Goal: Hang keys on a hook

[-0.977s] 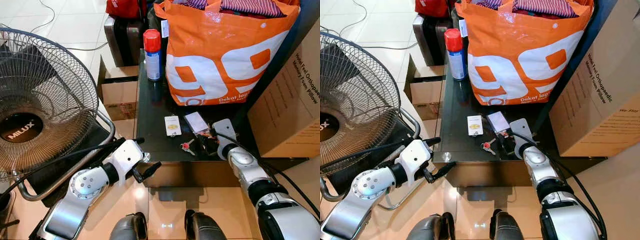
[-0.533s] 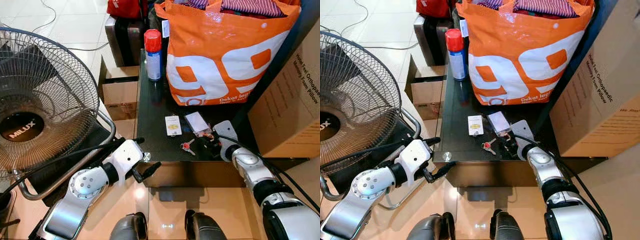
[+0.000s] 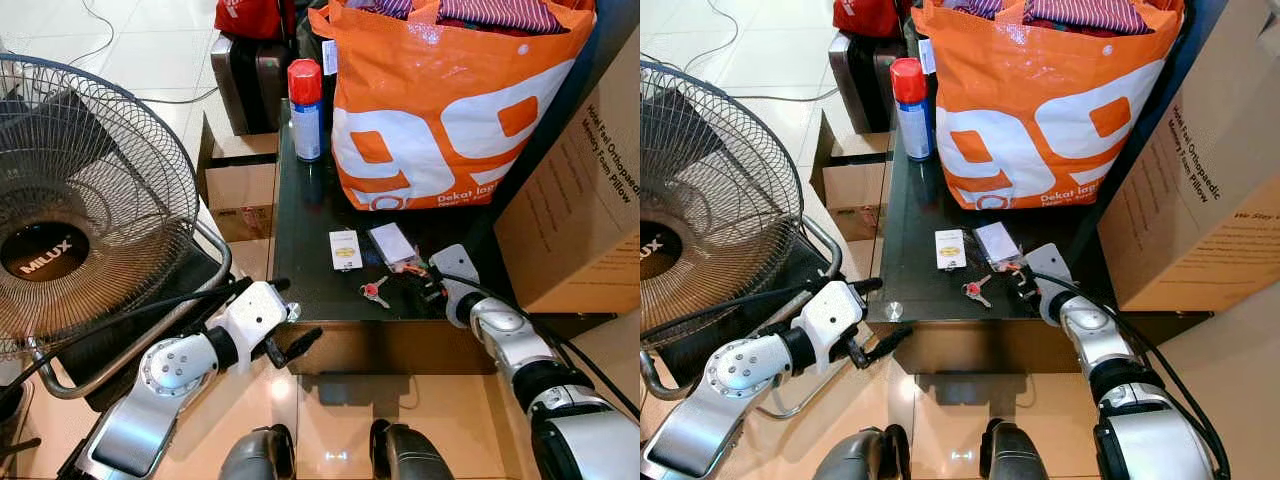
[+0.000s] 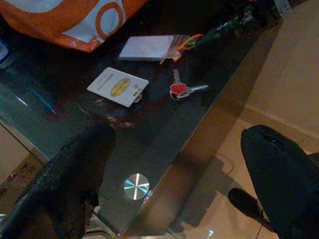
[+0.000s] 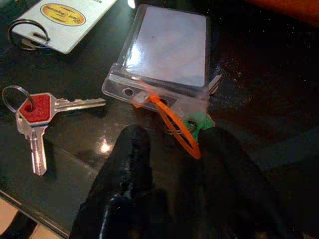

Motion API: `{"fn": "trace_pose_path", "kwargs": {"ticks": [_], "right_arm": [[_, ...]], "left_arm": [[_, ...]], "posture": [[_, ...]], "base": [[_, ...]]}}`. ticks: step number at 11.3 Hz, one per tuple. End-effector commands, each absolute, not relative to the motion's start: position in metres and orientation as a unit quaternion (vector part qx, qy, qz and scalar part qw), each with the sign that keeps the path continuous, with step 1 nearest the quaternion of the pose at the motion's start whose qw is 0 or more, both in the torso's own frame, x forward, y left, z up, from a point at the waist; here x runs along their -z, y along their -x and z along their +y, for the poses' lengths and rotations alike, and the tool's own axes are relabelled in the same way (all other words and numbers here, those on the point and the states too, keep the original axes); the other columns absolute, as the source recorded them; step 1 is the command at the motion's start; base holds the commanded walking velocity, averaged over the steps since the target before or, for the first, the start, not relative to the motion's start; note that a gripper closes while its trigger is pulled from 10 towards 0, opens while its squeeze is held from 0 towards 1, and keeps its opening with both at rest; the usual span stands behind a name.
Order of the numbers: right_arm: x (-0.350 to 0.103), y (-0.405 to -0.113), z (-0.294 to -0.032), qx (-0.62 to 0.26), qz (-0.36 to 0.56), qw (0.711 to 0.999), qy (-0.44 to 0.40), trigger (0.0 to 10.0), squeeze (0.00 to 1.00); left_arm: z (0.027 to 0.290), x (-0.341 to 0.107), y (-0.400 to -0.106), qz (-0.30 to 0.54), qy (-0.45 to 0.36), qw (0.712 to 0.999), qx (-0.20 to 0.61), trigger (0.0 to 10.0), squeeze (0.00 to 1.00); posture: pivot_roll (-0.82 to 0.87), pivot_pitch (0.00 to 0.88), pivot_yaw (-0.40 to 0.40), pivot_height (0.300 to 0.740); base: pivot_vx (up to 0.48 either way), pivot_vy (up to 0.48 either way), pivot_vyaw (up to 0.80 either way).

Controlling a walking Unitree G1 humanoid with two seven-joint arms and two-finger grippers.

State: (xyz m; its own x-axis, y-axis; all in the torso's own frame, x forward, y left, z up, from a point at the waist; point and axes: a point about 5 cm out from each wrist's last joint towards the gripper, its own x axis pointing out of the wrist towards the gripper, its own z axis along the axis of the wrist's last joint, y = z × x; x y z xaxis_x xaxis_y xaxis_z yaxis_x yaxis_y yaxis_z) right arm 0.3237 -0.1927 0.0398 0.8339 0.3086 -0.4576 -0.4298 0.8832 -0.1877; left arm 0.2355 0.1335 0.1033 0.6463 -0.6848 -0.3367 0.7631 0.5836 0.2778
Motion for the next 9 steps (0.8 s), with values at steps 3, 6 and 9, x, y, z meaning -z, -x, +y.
{"fn": "trace_pose_path", "kwargs": {"ticks": [3,6,9], "right_arm": [[-0.0338,-0.3195,-0.1909,-0.194,0.218,0.946,0.139,0.0,0.00],[-0.0326,-0.3187,-0.1893,-0.194,0.219,0.947,0.137,0.0,0.00],[-0.0311,-0.3122,-0.1938,-0.230,0.218,0.938,0.138,0.0,0.00]], "left_arm": [[0.1340,-0.1009,-0.2327,0.102,-0.203,0.880,0.417,10.0,0.00],[0.1352,-0.1018,-0.2338,0.103,-0.204,0.880,0.417,10.0,0.00],[0.1328,-0.1009,-0.2340,0.102,-0.203,0.880,0.417,10.0,0.00]], "posture": [[-0.05,0.200,0.047,0.740],[-0.05,0.207,0.049,0.740],[-0.05,0.207,0.048,0.740]], "base": [[0.000,0.000,0.00],[0.000,0.000,0.00],[0.000,0.000,0.00]]}}
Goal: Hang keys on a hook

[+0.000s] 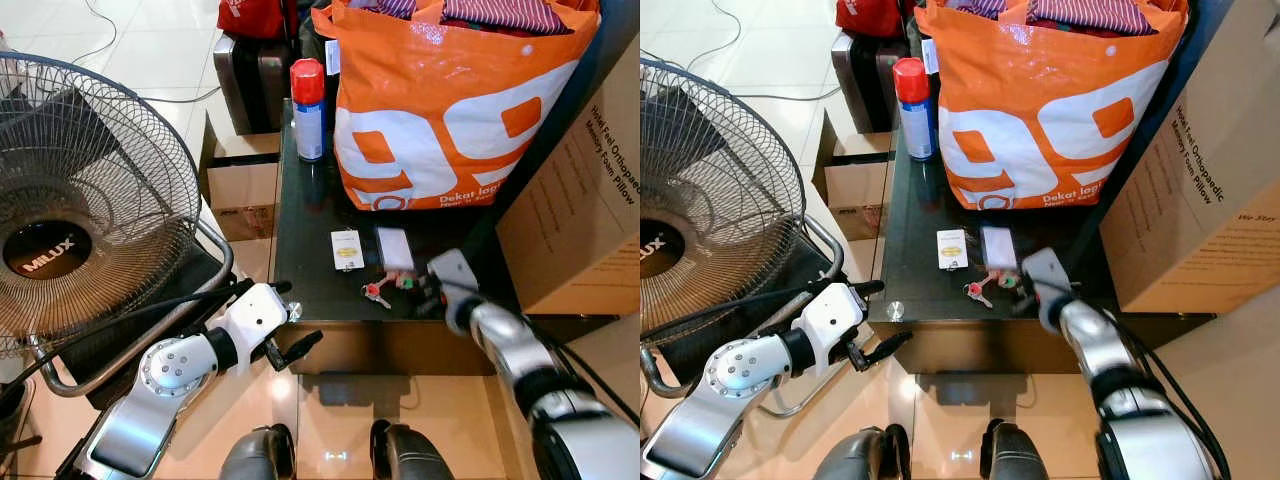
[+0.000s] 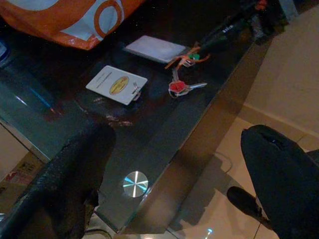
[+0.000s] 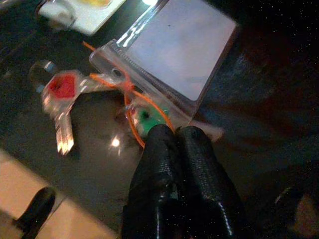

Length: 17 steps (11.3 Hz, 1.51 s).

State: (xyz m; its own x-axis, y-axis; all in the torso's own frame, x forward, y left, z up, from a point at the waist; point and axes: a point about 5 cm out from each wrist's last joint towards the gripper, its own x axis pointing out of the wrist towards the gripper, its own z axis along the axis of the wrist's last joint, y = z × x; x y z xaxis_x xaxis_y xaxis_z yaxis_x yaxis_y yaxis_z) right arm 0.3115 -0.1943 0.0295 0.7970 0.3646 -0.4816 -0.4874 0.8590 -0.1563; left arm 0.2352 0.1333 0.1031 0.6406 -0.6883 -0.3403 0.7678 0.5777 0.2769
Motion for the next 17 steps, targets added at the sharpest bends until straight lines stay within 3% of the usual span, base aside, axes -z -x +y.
{"fn": "trace_pose_path", "kwargs": {"ticks": [1,3,4,7,10,13,14,17], "right_arm": [[-0.030,-0.309,-0.194,-0.242,0.213,0.936,0.140,0.0,0.00],[-0.030,-0.305,-0.194,-0.245,0.202,0.937,0.143,1.5,0.00],[-0.030,-0.305,-0.194,-0.234,0.190,0.943,0.140,0.0,0.00],[-0.050,-0.299,-0.188,-0.214,0.098,0.966,0.107,0.0,0.00],[-0.086,-0.273,-0.184,-0.169,-0.024,0.980,0.098,0.0,0.00],[-0.123,-0.255,-0.179,-0.127,-0.088,0.985,0.072,0.0,0.00],[-0.133,-0.243,-0.178,-0.127,-0.094,0.984,0.082,10.0,0.00],[-0.127,-0.214,-0.181,-0.118,-0.024,0.990,0.068,10.0,0.00]], "left_arm": [[0.132,-0.100,-0.234,0.102,-0.203,0.880,0.417,10.0,0.00],[0.130,-0.100,-0.234,0.101,-0.203,0.880,0.417,10.0,0.00],[0.130,-0.099,-0.234,0.101,-0.205,0.880,0.417,10.0,0.00],[0.135,-0.100,-0.235,0.092,-0.202,0.898,0.380,10.0,0.00],[0.146,-0.106,-0.236,0.070,-0.206,0.920,0.326,10.0,0.00],[0.153,-0.122,-0.241,0.034,-0.200,0.941,0.271,10.0,0.00],[0.150,-0.131,-0.244,0.019,-0.174,0.952,0.253,10.0,0.00],[0.158,-0.124,-0.246,0.034,-0.144,0.970,0.195,10.0,0.00]], "posture": [[-0.06,0.206,0.047,0.740],[-0.06,0.206,0.047,0.740],[-0.06,0.203,0.048,0.740],[-0.07,0.164,0.038,0.740],[-0.06,0.079,0.006,0.740],[-0.07,0.003,0.012,0.740],[-0.08,0.000,0.009,0.740],[-0.11,0.000,0.015,0.740]], "base": [[0.000,0.000,0.00],[0.000,0.000,0.00],[0.000,0.000,0.00],[0.000,0.000,0.00],[0.000,0.000,0.00],[0.000,0.000,0.00],[0.000,0.000,0.00],[0.000,0.000,-0.27]]}}
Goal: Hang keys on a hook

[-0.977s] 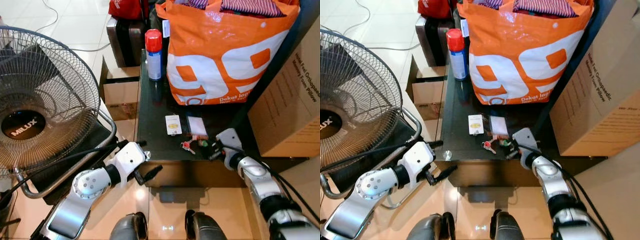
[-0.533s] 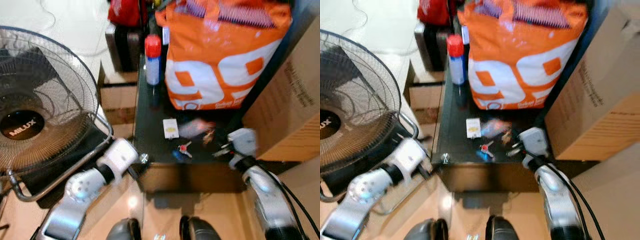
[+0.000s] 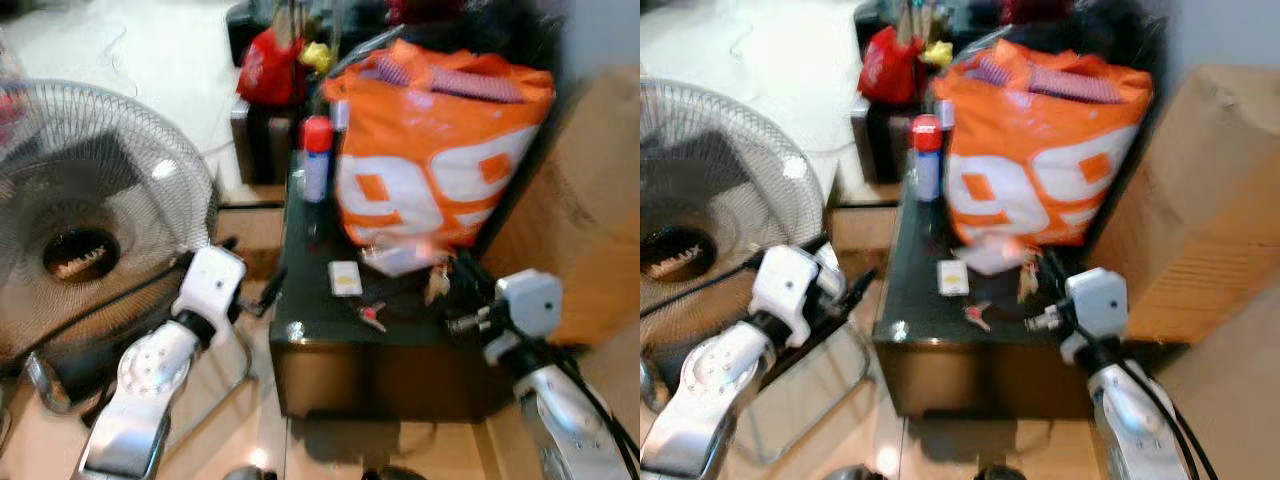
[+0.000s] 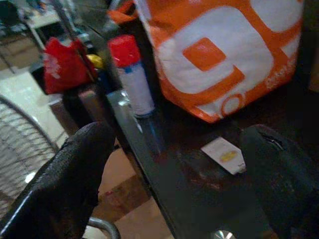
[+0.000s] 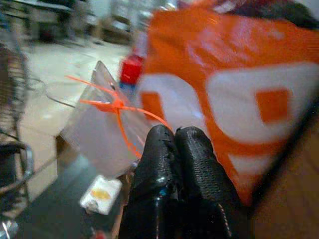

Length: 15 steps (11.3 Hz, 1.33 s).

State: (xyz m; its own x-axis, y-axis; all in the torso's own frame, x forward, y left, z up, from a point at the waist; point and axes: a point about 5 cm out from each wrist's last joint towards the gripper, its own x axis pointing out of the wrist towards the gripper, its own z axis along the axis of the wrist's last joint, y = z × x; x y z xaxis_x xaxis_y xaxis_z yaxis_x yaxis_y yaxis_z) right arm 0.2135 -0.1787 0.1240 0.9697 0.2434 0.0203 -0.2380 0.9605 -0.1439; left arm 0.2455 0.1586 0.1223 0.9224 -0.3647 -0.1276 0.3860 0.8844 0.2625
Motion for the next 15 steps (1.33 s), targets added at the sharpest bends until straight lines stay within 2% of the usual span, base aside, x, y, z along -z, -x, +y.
{"fn": "trace_pose_path", "kwargs": {"ticks": [1,2,3,8,10,13,15], "right_arm": [[-0.127,-0.211,-0.184,-0.097,-0.013,0.993,0.072,10.0,0.00],[-0.123,-0.211,-0.190,-0.062,0.011,0.995,0.079,10.0,0.00],[-0.121,-0.209,-0.195,-0.040,0.028,0.995,0.084,10.0,0.00],[-0.126,-0.220,-0.191,-0.050,0.046,0.981,0.184,10.0,0.00],[-0.128,-0.219,-0.192,-0.047,0.049,0.978,0.196,10.0,0.00],[-0.136,-0.224,-0.193,-0.039,0.037,0.975,0.217,10.0,0.00],[-0.143,-0.230,-0.196,-0.015,0.027,0.980,0.195,10.0,0.00]], "left_arm": [[0.156,-0.117,-0.247,0.056,-0.150,0.968,0.194,10.0,0.00],[0.155,-0.114,-0.249,0.065,-0.132,0.972,0.185,10.0,0.00],[0.154,-0.113,-0.251,0.055,-0.148,0.972,0.176,10.0,0.00],[0.145,-0.108,-0.256,0.041,-0.152,0.972,0.176,10.0,0.00],[0.142,-0.104,-0.255,0.041,-0.151,0.973,0.169,10.0,0.00],[0.134,-0.106,-0.259,0.027,-0.160,0.966,0.201,10.0,0.00],[0.132,-0.108,-0.264,0.018,-0.166,0.965,0.201,10.0,0.00]], "posture": [[-0.12,0.000,0.017,0.740],[-0.13,0.000,0.014,0.740],[-0.13,0.000,0.005,0.740],[-0.14,0.000,-0.013,0.740],[-0.14,0.000,-0.017,0.740],[-0.15,0.000,-0.020,0.740],[-0.15,0.000,-0.022,0.740]], "base": [[0.000,0.000,-0.80],[0.000,0.000,-0.80],[0.000,0.000,-0.80],[0.000,0.000,-0.80],[0.000,0.000,-0.80],[0.000,0.000,-0.80],[0.000,0.000,-0.80]]}}
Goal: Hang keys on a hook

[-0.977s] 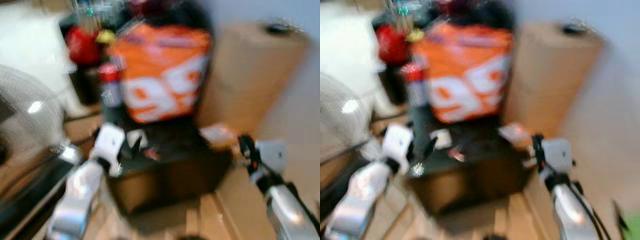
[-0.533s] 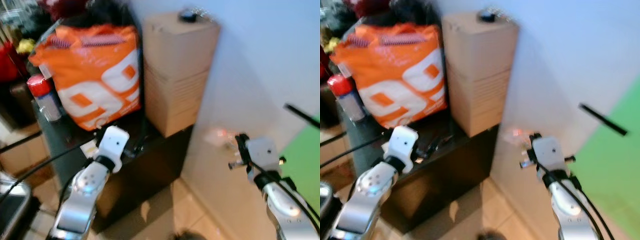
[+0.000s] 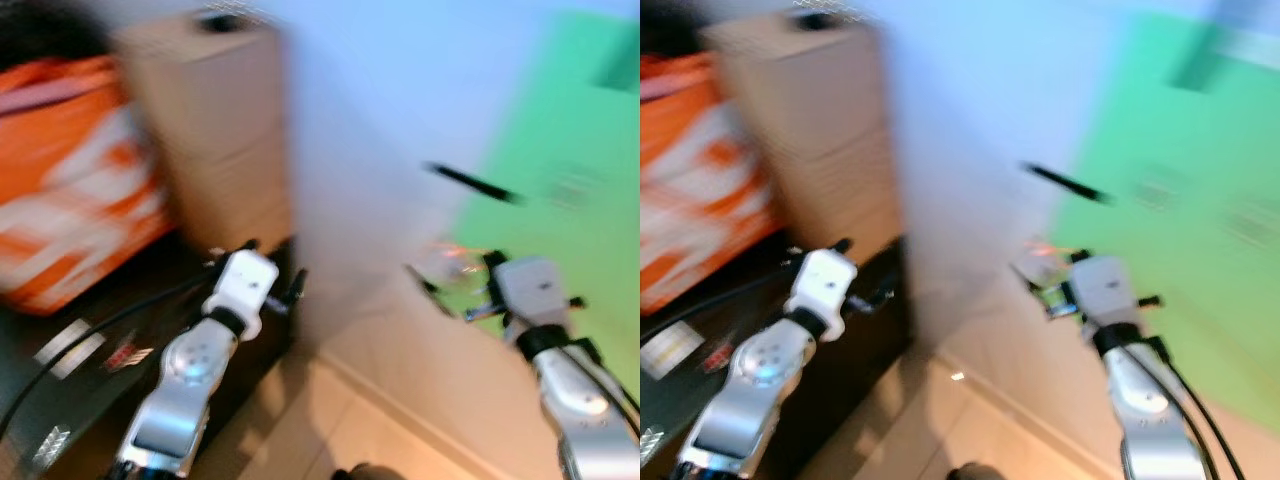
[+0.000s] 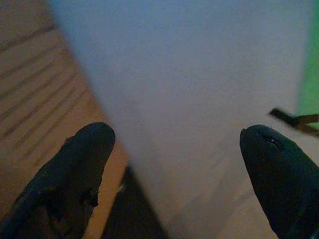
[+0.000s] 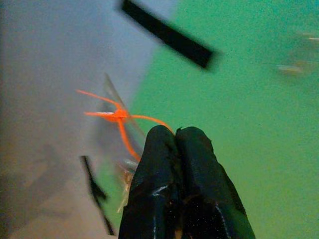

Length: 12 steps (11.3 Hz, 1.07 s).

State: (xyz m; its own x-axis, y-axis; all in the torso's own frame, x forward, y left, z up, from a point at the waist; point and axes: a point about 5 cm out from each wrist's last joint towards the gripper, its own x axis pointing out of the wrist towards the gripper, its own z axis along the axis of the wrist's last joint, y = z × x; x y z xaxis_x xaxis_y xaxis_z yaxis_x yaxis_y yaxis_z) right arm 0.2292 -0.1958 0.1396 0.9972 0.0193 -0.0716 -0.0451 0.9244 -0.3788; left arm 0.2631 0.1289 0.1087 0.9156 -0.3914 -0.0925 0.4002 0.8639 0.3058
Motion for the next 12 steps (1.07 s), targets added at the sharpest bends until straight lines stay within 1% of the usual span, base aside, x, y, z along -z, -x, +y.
{"fn": "trace_pose_path", "kwargs": {"ticks": [1,3,5,6,7,8,10,11,12], "right_arm": [[-0.147,-0.232,-0.192,-0.021,0.016,0.984,0.176,10.0,0.00],[-0.158,-0.233,-0.178,-0.067,-0.024,0.985,0.156,10.0,0.00],[-0.171,-0.234,-0.169,-0.100,-0.051,0.985,0.131,10.0,0.00],[-0.175,-0.233,-0.162,-0.132,-0.062,0.982,0.119,10.0,0.00],[-0.181,-0.237,-0.157,-0.154,-0.072,0.979,0.110,10.0,0.00],[-0.185,-0.241,-0.157,-0.156,-0.077,0.979,0.108,10.0,0.00],[-0.192,-0.249,-0.163,-0.130,-0.083,0.984,0.090,10.0,0.00],[-0.185,-0.249,-0.169,-0.107,-0.063,0.990,0.062,10.0,0.00],[-0.174,-0.247,-0.166,-0.115,-0.038,0.992,0.034,10.0,0.00]], "left_arm": [[0.131,-0.109,-0.265,0.013,-0.170,0.964,0.204,10.0,0.00],[0.131,-0.111,-0.269,0.009,-0.169,0.964,0.207,10.0,0.00],[0.132,-0.113,-0.272,0.009,-0.174,0.960,0.217,10.0,0.00],[0.131,-0.114,-0.274,0.006,-0.179,0.959,0.220,10.0,0.00],[0.130,-0.117,-0.276,0.003,-0.180,0.959,0.221,10.0,0.00],[0.129,-0.117,-0.277,0.006,-0.174,0.959,0.223,10.0,0.00],[0.128,-0.118,-0.279,0.007,-0.179,0.958,0.225,10.0,0.00],[0.126,-0.120,-0.280,0.003,-0.179,0.958,0.226,10.0,0.00],[0.127,-0.121,-0.280,0.002,-0.180,0.958,0.223,10.0,0.00]], "posture": [[-0.15,0.000,-0.024,0.740],[-0.15,0.000,-0.017,0.740],[-0.16,0.000,0.004,0.740],[-0.16,0.000,0.010,0.740],[-0.16,0.000,0.017,0.740],[-0.16,0.000,0.020,0.740],[-0.16,0.000,0.025,0.740],[-0.16,0.000,0.025,0.740],[-0.15,0.000,0.031,0.740]], "base": [[0.000,0.000,-0.80],[0.000,0.000,-0.80],[0.000,0.000,-0.80],[0.000,0.000,0.00],[0.000,-0.458,0.00],[0.000,-0.304,0.00],[0.000,0.000,0.00],[0.000,0.000,0.00],[0.000,0.000,0.00]]}}
